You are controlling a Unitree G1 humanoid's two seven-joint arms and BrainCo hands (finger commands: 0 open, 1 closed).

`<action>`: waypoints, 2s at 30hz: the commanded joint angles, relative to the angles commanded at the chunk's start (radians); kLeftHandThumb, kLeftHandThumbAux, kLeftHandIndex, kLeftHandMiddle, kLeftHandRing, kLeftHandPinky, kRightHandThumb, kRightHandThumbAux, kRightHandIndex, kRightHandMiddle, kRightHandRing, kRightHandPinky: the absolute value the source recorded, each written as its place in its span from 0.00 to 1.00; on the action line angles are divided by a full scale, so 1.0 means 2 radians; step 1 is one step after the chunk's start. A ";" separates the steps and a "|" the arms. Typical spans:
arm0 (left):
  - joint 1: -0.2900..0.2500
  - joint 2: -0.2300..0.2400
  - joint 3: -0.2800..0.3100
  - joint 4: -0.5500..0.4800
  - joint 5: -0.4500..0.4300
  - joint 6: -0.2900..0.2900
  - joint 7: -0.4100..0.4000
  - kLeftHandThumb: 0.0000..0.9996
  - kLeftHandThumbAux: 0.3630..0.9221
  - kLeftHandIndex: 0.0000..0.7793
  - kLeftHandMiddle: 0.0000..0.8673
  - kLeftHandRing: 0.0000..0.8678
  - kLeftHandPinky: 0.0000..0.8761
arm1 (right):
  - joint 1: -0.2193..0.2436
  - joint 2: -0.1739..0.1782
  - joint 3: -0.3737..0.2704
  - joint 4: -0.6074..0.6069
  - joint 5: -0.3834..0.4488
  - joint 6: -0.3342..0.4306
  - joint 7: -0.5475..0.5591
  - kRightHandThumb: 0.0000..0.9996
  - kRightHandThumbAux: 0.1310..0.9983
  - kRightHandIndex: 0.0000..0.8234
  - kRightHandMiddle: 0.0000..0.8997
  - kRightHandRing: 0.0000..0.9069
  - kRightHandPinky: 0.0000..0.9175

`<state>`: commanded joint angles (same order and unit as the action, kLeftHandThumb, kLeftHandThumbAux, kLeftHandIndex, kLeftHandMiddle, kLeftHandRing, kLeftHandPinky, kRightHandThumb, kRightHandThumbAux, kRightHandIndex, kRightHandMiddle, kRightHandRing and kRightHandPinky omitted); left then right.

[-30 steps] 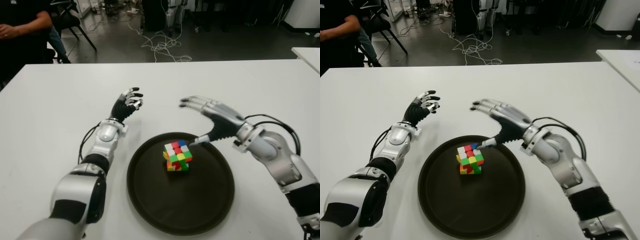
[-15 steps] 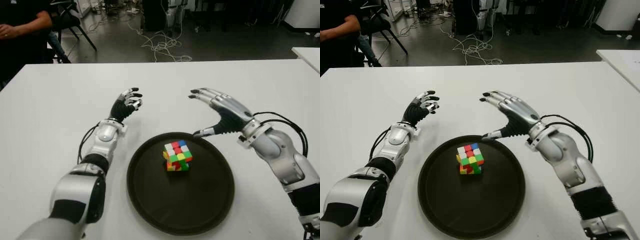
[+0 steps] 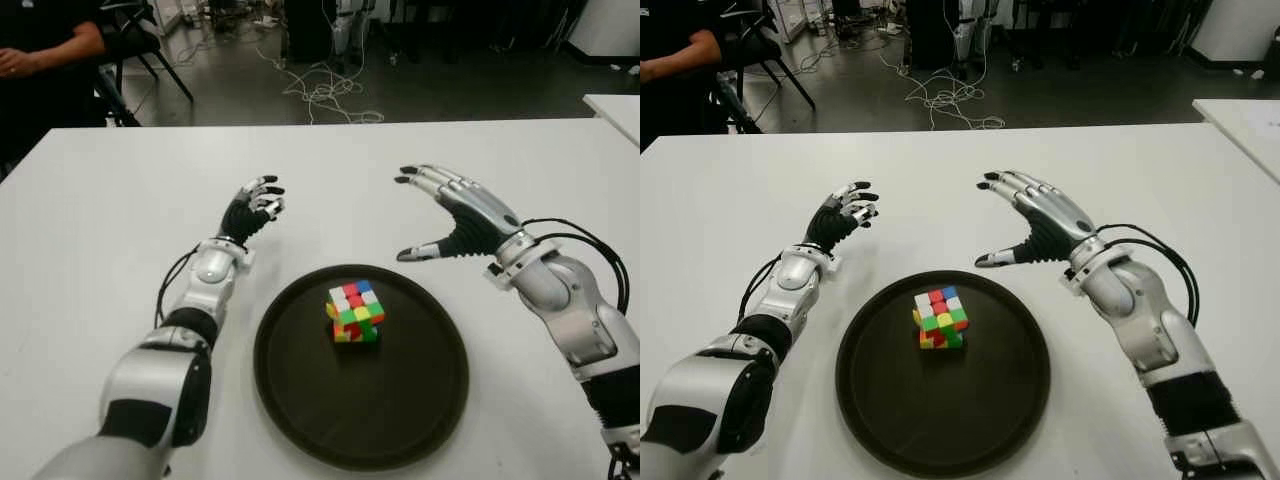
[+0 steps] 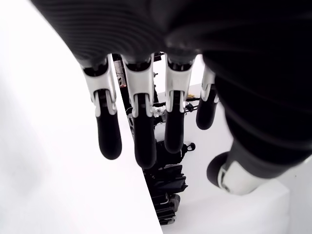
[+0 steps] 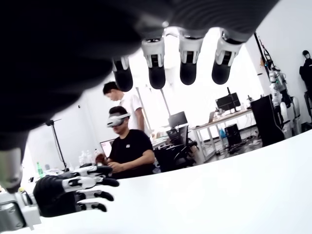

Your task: Pick up the Rubik's Cube and put it in the plate

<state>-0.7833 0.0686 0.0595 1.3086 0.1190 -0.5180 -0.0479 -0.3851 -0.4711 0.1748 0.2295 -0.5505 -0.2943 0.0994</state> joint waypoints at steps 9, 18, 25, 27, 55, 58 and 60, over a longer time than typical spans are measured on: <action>0.000 0.001 0.000 0.000 0.000 0.006 0.004 0.19 0.58 0.25 0.32 0.38 0.42 | -0.090 0.127 -0.063 0.378 0.105 -0.095 -0.135 0.01 0.62 0.10 0.17 0.18 0.24; 0.002 0.000 0.003 0.000 -0.005 0.008 -0.005 0.21 0.58 0.24 0.32 0.38 0.43 | -0.096 0.157 -0.138 0.464 0.186 -0.101 -0.154 0.19 0.72 0.28 0.35 0.39 0.45; 0.000 0.000 0.006 -0.001 -0.010 0.010 -0.014 0.21 0.58 0.24 0.32 0.38 0.43 | -0.126 0.110 -0.070 0.445 0.073 -0.187 -0.327 0.26 0.74 0.37 0.42 0.46 0.49; 0.000 0.001 0.005 -0.001 -0.009 0.010 -0.012 0.21 0.58 0.24 0.32 0.38 0.43 | -0.126 0.095 -0.055 0.452 0.051 -0.196 -0.355 0.25 0.74 0.37 0.44 0.47 0.50; 0.010 0.001 0.003 -0.006 -0.008 -0.002 -0.007 0.21 0.64 0.23 0.33 0.38 0.44 | -0.119 0.080 -0.056 0.521 0.096 -0.218 -0.299 0.07 0.70 0.36 0.42 0.45 0.44; 0.012 0.001 0.004 -0.008 -0.009 -0.009 -0.004 0.21 0.64 0.23 0.33 0.38 0.43 | -0.118 0.082 -0.056 0.523 0.098 -0.219 -0.298 0.08 0.69 0.35 0.42 0.46 0.44; 0.013 0.001 0.006 -0.008 -0.010 -0.011 -0.003 0.22 0.64 0.23 0.33 0.38 0.42 | -0.117 0.084 -0.057 0.523 0.100 -0.220 -0.298 0.09 0.69 0.36 0.42 0.46 0.45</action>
<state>-0.7571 0.0714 0.0715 1.2923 0.0989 -0.5397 -0.0548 -0.6186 -0.3039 0.0618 1.2751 -0.3509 -0.7353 -0.4961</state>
